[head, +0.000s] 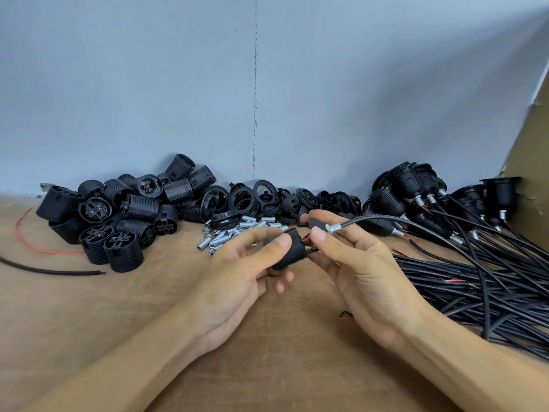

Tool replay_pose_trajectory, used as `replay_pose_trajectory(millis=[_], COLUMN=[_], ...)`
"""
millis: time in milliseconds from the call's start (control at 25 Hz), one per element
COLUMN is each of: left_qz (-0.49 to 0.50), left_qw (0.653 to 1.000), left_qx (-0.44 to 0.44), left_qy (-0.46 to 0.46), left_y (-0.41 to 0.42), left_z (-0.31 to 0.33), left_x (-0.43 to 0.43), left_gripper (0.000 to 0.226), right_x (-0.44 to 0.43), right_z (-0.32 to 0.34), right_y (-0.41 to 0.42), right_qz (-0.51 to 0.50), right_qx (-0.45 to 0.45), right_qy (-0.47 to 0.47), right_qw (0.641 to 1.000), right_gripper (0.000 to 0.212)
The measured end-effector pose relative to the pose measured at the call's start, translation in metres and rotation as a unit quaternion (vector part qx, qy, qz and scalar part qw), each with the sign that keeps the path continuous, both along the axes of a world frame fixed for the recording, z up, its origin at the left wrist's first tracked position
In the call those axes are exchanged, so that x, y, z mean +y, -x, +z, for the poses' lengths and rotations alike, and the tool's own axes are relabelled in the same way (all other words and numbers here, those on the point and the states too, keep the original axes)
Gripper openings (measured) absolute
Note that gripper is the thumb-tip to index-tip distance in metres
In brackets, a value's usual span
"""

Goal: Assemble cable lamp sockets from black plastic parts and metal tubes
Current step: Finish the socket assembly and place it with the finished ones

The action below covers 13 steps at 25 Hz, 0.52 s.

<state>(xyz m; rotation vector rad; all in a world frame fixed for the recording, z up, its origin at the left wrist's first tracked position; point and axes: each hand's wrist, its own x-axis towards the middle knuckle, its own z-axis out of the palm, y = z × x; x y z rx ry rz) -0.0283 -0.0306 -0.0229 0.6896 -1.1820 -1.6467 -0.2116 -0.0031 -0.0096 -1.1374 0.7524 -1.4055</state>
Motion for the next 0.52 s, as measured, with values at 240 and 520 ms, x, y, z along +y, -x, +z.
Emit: replay_pose_trajectory(millis=[240, 520], left_qz=[0.015, -0.014], left_qw=[1.000, 1.000], left_qx=[0.027, -0.008], left_qy=[0.002, -0.027], left_y=[-0.0030, 0.0006], left_z=[0.0024, 0.0025], left_x=[-0.0005, 0.0015], left_gripper=[0.045, 0.048], right_x=[-0.0005, 0.0014], right_z=[0.0025, 0.0024], right_y=[0.0035, 0.0021], right_qz=[0.053, 0.054], right_qx=[0.057, 0.055], right_qy=[-0.011, -0.020], right_qw=[0.997, 0.997], right_gripper=[0.048, 0.042])
